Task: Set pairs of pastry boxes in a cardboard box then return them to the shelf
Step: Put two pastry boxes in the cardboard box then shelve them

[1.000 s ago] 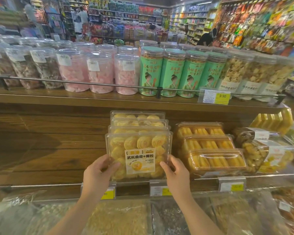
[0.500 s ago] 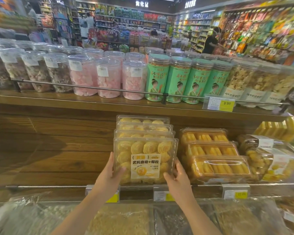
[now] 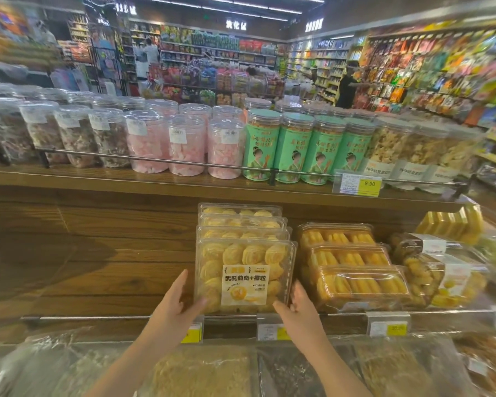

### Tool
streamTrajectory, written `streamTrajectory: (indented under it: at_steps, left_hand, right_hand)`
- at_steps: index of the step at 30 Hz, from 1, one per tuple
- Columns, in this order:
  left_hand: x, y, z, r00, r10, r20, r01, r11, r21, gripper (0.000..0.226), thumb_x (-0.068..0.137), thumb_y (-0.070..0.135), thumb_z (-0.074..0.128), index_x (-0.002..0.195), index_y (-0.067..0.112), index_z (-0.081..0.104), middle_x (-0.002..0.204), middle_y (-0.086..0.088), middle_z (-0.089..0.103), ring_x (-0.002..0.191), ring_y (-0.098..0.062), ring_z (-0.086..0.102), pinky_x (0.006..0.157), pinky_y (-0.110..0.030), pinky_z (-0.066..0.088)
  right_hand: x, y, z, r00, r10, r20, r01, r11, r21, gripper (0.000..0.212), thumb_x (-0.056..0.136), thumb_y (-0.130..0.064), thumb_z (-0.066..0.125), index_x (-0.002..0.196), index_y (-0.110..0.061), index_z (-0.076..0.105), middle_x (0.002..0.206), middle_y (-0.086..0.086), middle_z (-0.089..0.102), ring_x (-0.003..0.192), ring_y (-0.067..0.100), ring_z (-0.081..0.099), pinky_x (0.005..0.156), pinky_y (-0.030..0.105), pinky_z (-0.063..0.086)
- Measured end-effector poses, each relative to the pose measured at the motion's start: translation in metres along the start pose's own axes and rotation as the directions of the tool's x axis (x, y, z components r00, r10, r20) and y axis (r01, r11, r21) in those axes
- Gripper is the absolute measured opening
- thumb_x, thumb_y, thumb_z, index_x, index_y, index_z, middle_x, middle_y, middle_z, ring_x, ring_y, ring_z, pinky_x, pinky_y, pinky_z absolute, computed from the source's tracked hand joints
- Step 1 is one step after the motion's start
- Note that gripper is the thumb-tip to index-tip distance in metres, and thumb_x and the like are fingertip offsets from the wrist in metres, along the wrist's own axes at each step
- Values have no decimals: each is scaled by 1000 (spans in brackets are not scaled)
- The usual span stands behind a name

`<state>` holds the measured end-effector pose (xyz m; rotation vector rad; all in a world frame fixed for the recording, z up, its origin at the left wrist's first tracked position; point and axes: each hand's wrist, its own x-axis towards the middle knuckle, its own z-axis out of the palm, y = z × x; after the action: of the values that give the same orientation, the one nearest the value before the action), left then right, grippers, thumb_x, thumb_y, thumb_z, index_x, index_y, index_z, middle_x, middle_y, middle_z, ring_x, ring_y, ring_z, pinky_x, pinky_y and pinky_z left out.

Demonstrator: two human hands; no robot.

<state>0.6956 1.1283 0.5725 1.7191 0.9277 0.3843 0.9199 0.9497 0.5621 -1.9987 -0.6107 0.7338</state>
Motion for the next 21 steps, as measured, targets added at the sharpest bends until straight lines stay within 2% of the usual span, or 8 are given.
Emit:
streamTrajectory:
  at_steps: [2,4,6,9,12,14,18,21]
  left_hand:
    - [-15,3,-9,1000,1,-13,0,999,50,89,93,40,70,164,33,17,165,13,28,149,-15,36,118,-34,36]
    - [-33,6,-19,1000,12,-16,-10,992,128,81,96,39,68,162,34,22,162,15,30,136,-10,45,109,-30,41]
    - [-50,7,-32,998,58,-13,-53,965,259,74,97,42,66,159,35,28,161,15,35,136,-8,46,109,-29,43]
    - [-76,17,-55,996,87,35,-93,877,472,67,98,44,64,157,35,33,156,9,44,137,-14,48,109,-30,45]
    - [-100,33,-74,992,114,62,-126,739,662,64,97,45,64,155,35,38,152,9,48,134,-13,52,111,-32,45]
    - [-116,44,-85,987,152,52,-139,637,758,60,96,51,62,151,38,43,147,14,51,132,-10,53,108,-30,46]
    - [-143,58,-106,976,217,5,-125,542,831,53,92,60,56,141,41,50,133,17,57,124,-10,57,98,-33,51]
    - [-159,57,-120,976,218,-17,-101,521,848,53,92,62,54,141,42,51,133,18,57,123,-10,58,96,-34,52]
  right_hand:
    - [-29,-29,-5,1000,19,1,-19,996,-82,89,94,-38,63,163,-27,9,163,-7,35,146,16,38,121,42,32]
    - [-55,-52,-10,997,71,3,-69,981,-181,85,99,-30,60,163,-15,7,163,1,33,142,19,42,116,38,34]
    - [-73,-67,-16,997,76,21,-68,958,-279,71,100,-29,59,158,-11,23,156,5,43,129,20,51,109,35,39]
    - [-94,-84,-22,998,9,66,19,911,-413,57,98,-32,62,149,-18,42,149,3,52,127,20,54,106,33,45]
    - [-116,-107,-25,992,-45,116,104,811,-576,52,97,-30,62,147,-22,47,145,-1,56,126,18,57,100,27,47]
    - [-127,-120,-25,988,-75,134,146,727,-670,49,95,-36,62,142,-27,52,139,-4,60,121,17,60,98,31,52]
    - [-143,-133,-17,983,-128,133,184,610,-771,46,90,-49,62,132,-30,59,124,-8,66,105,13,63,85,33,57]
    - [-153,-136,-6,980,-153,124,190,567,-802,58,86,-56,59,137,-28,56,128,-6,63,109,16,61,82,32,53]
